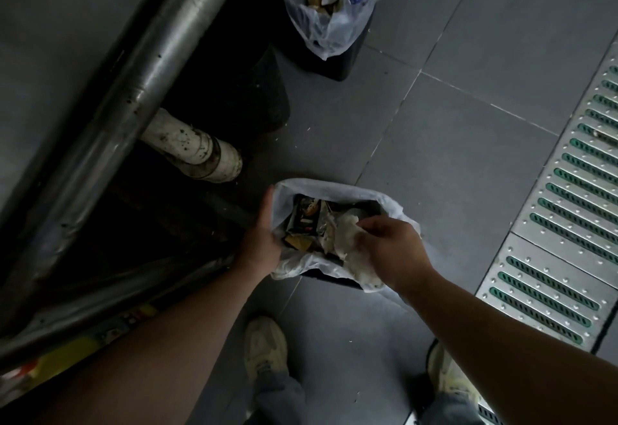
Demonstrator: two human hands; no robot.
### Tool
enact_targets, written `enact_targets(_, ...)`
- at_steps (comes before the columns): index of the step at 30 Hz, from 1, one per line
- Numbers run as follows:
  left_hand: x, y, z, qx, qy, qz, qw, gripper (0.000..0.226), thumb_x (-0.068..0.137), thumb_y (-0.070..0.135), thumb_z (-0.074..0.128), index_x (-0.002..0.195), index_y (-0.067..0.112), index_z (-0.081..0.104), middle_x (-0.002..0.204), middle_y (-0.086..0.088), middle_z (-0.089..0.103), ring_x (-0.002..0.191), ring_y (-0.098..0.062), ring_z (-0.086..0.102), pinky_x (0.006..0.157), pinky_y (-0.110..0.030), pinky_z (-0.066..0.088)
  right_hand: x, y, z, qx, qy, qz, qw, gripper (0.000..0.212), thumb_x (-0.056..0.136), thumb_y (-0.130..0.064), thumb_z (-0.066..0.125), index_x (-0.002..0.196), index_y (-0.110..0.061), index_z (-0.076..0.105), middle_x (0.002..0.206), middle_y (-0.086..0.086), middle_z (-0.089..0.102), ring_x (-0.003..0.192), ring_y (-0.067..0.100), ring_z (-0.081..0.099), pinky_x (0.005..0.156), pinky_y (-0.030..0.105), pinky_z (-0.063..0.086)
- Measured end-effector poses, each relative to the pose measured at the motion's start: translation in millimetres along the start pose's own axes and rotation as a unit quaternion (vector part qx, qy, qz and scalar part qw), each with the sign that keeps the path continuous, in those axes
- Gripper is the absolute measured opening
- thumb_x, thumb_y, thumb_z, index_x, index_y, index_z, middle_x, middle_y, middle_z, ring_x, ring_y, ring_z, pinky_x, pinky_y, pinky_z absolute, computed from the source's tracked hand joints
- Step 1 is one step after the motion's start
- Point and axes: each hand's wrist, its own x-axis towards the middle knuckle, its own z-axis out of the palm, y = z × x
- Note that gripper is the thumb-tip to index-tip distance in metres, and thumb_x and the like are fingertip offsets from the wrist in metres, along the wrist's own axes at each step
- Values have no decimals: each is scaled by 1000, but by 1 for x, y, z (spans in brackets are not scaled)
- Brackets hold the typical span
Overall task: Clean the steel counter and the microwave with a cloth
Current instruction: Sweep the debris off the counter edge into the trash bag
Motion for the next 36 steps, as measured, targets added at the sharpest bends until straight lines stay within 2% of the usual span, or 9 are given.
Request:
enact_targets(5,2,7,1,9,9,-10,1000,94,92,-6,53,157,40,4,163,-1,23,146,-18,29,114,-34,33,-2,2,3,10,-11,16,1000,12,87,-23,63,86,-30,74,80,-6,73,81,17,69,81,44,58)
enact_targets(9,-2,9,-1,4,-1,-17,1000,94,91,-6,54,157,41,6,164,2,22,148,-15,26,116,-39,35,-4,-7,-8,17,-5,10,1000,14,88,-22,63,87,-29,75,80,-4,74,83,19,70,83,44,57)
enact_targets(12,-7,14,-4,4,0,-17,1000,93,90,-9,53,157,39,11,163,3,22,148,-12,23,117,-33,28,-8,-21,-20,3,9,-2,1000,15,90,-21,63,92,-28,76,83,-7,73,82,16,67,82,39,57)
enact_targets(17,-26,28,-5,-2,-21,3,1000,102,89,-11,54,146,60,8,160,12,25,146,-6,25,118,-33,31,-19,-47,-43,11,8,-17,1000,12,90,-22,64,85,-27,74,76,-7,70,71,14,65,59,27,51)
enact_targets(20,-41,42,-11,-16,-20,-2,1000,111,87,-10,58,139,71,4,159,15,23,148,-8,24,118,-41,33,-30,-65,-61,34,26,-22,999,14,88,-19,65,81,-27,74,71,-9,68,69,14,62,62,28,49)
enact_targets(26,-84,99,-32,-8,-26,-22,999,107,89,-1,61,145,67,1,163,8,24,147,-15,28,115,-45,37,-74,-113,-107,62,30,-39,997,18,88,-20,65,77,-32,74,75,-2,74,80,25,70,74,41,57)
enact_targets(29,-110,134,-51,-9,-27,0,1000,108,90,1,61,139,74,-2,164,7,20,149,-12,20,119,-46,31,-102,-142,-133,65,48,-66,995,16,87,-19,65,78,-28,75,73,-6,73,73,17,68,68,35,56)
enact_targets(33,-145,179,-80,37,-2,24,999,103,88,6,61,146,64,-1,165,5,19,151,-16,18,119,-48,29,-149,-178,-170,81,60,-85,991,18,88,-9,63,77,-19,74,57,-14,64,50,-3,55,49,14,40)
enact_targets(36,-181,222,-107,21,10,9,1000,100,88,4,59,146,65,5,162,7,26,148,-15,26,117,-47,33,-189,-207,-200,79,61,-105,989,17,88,-6,63,81,-16,74,66,-4,67,54,1,57,53,16,44)
